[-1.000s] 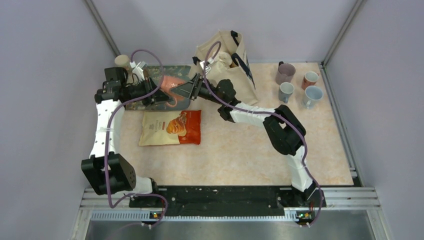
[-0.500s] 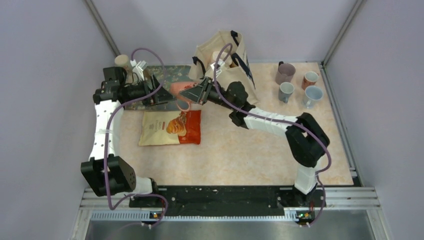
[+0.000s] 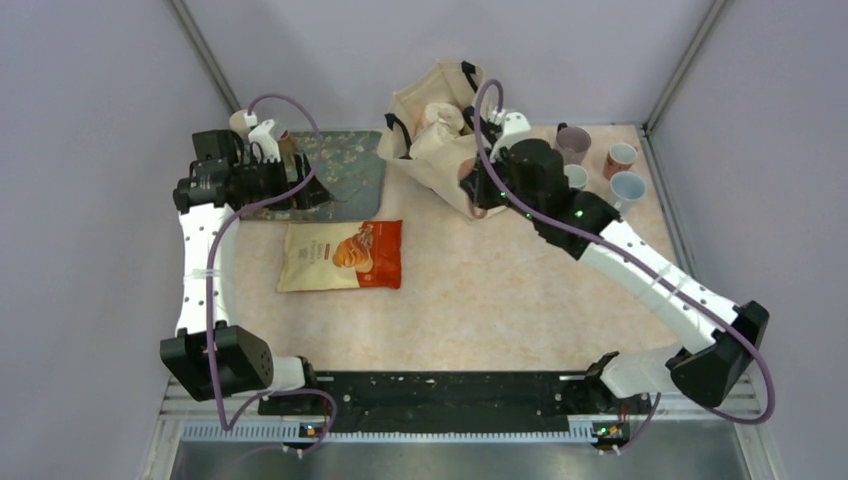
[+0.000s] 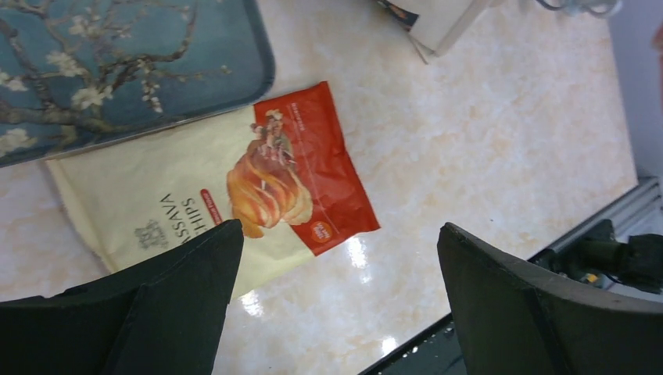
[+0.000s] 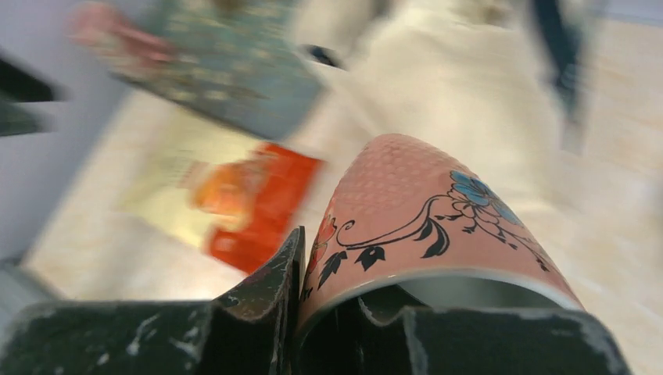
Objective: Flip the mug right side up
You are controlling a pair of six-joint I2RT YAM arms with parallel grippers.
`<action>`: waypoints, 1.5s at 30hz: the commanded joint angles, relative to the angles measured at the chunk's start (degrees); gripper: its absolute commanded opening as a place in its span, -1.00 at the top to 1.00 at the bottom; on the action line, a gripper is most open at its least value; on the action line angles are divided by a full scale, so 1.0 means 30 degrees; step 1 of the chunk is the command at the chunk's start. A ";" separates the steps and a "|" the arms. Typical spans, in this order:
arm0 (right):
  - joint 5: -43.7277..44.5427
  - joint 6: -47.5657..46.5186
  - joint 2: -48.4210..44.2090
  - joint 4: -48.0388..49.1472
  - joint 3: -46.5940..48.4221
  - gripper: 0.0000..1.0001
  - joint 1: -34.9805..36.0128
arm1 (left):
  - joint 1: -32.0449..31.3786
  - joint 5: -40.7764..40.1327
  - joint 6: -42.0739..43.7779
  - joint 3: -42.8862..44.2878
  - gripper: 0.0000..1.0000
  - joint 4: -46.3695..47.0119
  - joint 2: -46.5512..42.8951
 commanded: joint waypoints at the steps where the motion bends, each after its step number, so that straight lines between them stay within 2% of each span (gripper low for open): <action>1: 0.4164 -0.3073 -0.0772 -0.8383 0.1113 1.00 -0.3713 | 0.0091 -0.2613 0.1231 0.0339 -0.98 0.0031 -0.0559; 4: 0.3052 -0.3624 0.0143 -0.9628 0.0266 1.00 -0.6594 | 0.0092 -0.2639 0.1144 0.0264 -0.98 0.0118 -0.0442; 11: -0.0939 -0.4304 0.3775 -0.8269 -0.0792 1.00 -1.0583 | 0.0091 -0.4270 0.1640 -0.0284 -0.98 0.0129 -0.0771; 17: -0.1837 -0.4572 0.7329 -0.8316 0.0191 1.00 -1.0958 | 0.0089 -0.6832 0.1891 -0.1139 -0.98 0.0340 -0.0928; 26: -0.2825 -0.4765 0.9551 -0.8293 0.0924 1.00 -1.1152 | 0.0226 -0.8652 0.2150 -0.2328 -0.98 0.1010 -0.0257; 27: -0.2808 -0.4790 0.9495 -0.8377 0.1008 0.96 -1.1150 | 0.0284 -0.8827 0.2164 -0.2399 -0.98 0.1050 -0.0086; 28: -0.2743 -0.4808 0.9407 -0.8501 0.1125 0.77 -1.1149 | 0.0328 -0.9090 0.2152 -0.2437 -0.98 0.1132 0.0104; 30: -0.2632 -0.4868 0.9016 -0.8787 0.1440 0.25 -1.1153 | 0.0484 -0.9783 0.2033 -0.2472 -0.98 0.1369 0.0510; 31: -0.2542 -0.4942 0.8773 -0.8946 0.1618 0.08 -1.1150 | 0.0583 -1.0169 0.1901 -0.2542 -0.98 0.1600 0.0724; 33: -0.2396 -0.5023 0.8203 -0.9149 0.2033 -0.13 -1.1135 | 0.0927 -1.0914 0.1602 -0.2713 -0.98 0.2425 0.1268; 36: -0.2346 -0.5034 0.7366 -0.9438 0.2612 -0.27 -1.1149 | 0.1695 -1.2144 0.0701 -0.2670 -0.91 0.3584 0.2478; 40: -0.2120 -0.4984 0.6039 -0.9439 0.2694 -0.36 -1.1133 | 0.2754 -1.3809 -0.0406 -0.2210 -0.72 0.5776 0.4522; 42: -0.2130 -0.5308 0.5555 -0.9459 0.2569 -0.37 -1.1107 | 0.2731 -1.3438 0.1363 -0.1696 -0.62 0.6487 0.5368; 45: -0.2269 -0.5752 0.4976 -0.9706 0.2346 -0.40 -1.1093 | 0.2612 -1.1218 0.7286 0.0004 -0.67 0.5468 0.6465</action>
